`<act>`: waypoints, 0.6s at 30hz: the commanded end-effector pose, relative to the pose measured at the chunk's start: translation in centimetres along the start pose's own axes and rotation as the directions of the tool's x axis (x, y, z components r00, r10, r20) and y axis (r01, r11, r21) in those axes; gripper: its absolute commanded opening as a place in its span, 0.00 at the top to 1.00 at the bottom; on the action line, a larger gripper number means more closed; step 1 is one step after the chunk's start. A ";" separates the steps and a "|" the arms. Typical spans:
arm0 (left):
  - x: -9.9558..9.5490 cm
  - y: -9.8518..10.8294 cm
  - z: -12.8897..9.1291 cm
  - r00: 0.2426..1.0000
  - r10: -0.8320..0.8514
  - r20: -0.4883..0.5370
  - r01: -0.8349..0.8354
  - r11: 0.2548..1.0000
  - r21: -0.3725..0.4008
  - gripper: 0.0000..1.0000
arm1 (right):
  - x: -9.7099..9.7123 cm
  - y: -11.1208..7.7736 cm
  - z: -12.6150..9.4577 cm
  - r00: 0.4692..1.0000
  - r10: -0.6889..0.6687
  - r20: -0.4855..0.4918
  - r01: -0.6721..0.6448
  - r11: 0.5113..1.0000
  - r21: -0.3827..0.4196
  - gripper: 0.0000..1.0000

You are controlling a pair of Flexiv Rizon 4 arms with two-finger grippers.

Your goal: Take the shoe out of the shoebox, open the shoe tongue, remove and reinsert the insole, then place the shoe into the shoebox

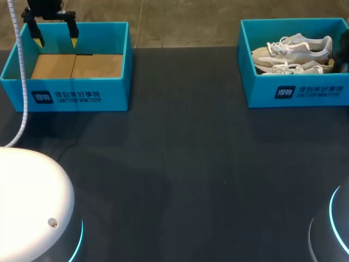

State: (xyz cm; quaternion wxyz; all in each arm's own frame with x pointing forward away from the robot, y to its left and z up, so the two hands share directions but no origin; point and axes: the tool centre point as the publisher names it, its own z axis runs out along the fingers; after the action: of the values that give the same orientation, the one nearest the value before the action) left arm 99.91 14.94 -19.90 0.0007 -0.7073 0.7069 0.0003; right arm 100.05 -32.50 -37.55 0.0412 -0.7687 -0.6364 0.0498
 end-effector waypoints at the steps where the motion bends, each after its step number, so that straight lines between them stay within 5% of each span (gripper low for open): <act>1: 0.0 0.0 0.0 1.000 0.000 0.000 0.000 1.000 0.000 0.00 | -0.1 -0.1 0.6 1.000 0.003 -0.001 -0.003 1.000 0.006 0.78; 2: 0.0 0.0 0.0 1.000 0.000 0.000 0.000 1.000 0.000 0.00 | -0.1 -0.2 0.6 1.000 0.005 -0.001 -0.005 1.000 0.006 0.94; 3: 0.0 0.0 0.0 1.000 0.000 0.000 0.000 1.000 0.000 0.00 | -0.1 -0.3 0.7 1.000 0.007 -0.001 -0.007 1.000 0.006 1.00; 10: 0.0 0.0 0.0 1.000 0.000 0.000 0.000 1.000 0.000 0.00 | 0.1 -1.0 -0.3 0.999 0.040 0.014 -0.040 0.999 -0.016 1.00; 18: 0.0 0.0 0.0 1.000 0.000 0.000 0.000 1.000 0.000 0.00 | 0.6 -1.4 -3.8 0.996 0.087 0.031 -0.084 0.993 -0.077 1.00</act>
State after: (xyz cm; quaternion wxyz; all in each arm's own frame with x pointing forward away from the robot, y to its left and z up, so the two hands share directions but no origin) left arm 99.91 14.94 -19.90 0.0007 -0.7073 0.7069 0.0003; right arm 100.40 -32.13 -35.51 0.0138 -0.7941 -0.6059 0.0467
